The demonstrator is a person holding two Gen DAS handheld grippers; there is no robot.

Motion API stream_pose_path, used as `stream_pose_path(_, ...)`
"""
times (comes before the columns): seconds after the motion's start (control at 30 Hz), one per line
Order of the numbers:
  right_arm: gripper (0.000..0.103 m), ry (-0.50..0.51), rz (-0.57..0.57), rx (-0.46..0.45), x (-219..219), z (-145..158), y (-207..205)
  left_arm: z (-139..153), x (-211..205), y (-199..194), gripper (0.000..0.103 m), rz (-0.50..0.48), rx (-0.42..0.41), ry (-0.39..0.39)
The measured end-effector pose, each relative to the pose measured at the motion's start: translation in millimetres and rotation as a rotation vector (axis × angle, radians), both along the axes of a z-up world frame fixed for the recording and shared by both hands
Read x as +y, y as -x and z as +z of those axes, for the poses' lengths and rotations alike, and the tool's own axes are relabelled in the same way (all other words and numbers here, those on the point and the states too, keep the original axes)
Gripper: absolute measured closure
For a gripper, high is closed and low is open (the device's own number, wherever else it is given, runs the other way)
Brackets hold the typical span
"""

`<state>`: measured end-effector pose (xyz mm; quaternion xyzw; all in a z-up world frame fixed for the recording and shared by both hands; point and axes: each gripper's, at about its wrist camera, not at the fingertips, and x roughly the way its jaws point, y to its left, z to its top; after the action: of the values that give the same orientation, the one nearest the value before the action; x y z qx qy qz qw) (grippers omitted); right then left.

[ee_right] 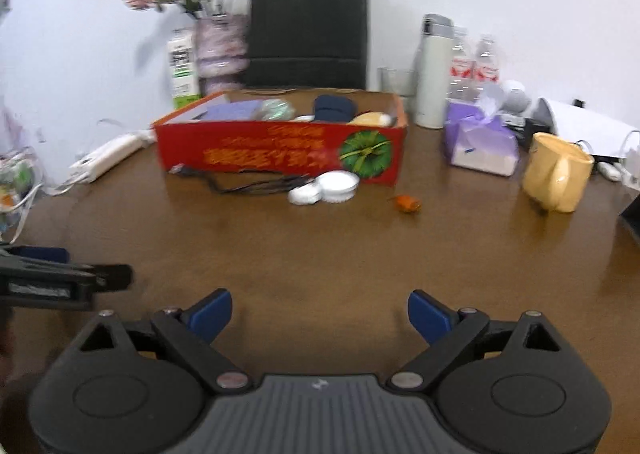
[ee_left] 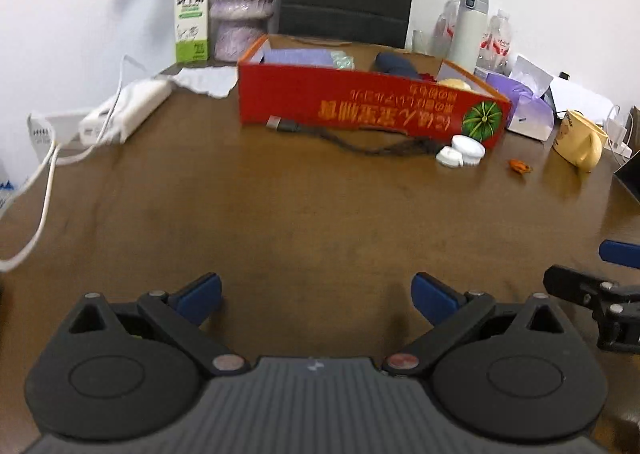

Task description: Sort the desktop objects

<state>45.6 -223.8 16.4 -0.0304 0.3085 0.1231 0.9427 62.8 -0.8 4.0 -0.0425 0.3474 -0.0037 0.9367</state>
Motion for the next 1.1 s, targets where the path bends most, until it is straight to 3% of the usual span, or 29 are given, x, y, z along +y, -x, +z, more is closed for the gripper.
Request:
stream_pose_path(0.13,0.008,0.001,-0.001,-0.002,5,-11,8,1,-2,5,0.000,0.002,-0.036,-0.012)
stream_pose_path(0.5,0.008,-0.065,-0.086,0.048,-8,-17,-4,-5,-13,-1,0.000,-0.009,0.006,-0.073)
stream_pose_path(0.8,0.004,-0.078,-0.076,0.054,-8,-18,-4,-6,-15,-3,0.000,-0.007,0.013,-0.089)
stream_pose_path(1.1,0.005,0.021,-0.067,0.064,8,-18,-10,-3,-13,-14,0.000,-0.025,0.003,-0.057)
